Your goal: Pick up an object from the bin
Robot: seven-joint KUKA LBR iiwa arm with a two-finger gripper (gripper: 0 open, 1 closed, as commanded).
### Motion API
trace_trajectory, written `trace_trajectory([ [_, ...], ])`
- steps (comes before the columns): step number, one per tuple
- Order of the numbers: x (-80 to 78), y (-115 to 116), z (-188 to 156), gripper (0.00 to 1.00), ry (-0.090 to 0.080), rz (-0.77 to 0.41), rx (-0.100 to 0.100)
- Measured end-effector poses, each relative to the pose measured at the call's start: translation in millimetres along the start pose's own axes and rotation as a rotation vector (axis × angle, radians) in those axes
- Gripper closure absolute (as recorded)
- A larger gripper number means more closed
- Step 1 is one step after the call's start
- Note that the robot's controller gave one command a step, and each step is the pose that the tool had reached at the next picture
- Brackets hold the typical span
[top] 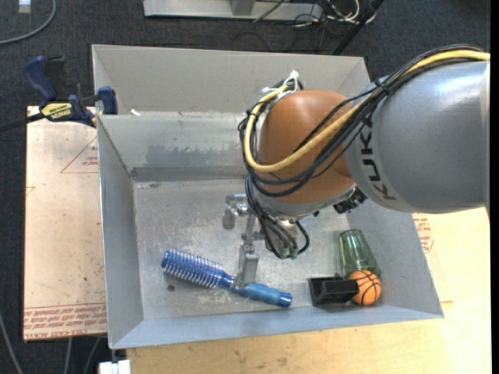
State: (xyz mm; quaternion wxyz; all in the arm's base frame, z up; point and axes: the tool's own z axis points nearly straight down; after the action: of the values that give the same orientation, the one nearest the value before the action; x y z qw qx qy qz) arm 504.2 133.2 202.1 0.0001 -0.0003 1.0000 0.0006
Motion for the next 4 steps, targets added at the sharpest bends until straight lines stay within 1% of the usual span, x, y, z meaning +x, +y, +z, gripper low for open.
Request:
trace_trajectory([
  [1,-3.4,-2,28,0.00,-0.004,-0.085,-0.001],
  [2,-7.5,0,78,0.00,-0.006,-0.233,-0.001],
  [3,-27.9,-3,132,1.00,-0.005,-0.607,-0.002],
  [4,-27.9,-3,132,1.00,-0.005,-0.607,-0.002],
])
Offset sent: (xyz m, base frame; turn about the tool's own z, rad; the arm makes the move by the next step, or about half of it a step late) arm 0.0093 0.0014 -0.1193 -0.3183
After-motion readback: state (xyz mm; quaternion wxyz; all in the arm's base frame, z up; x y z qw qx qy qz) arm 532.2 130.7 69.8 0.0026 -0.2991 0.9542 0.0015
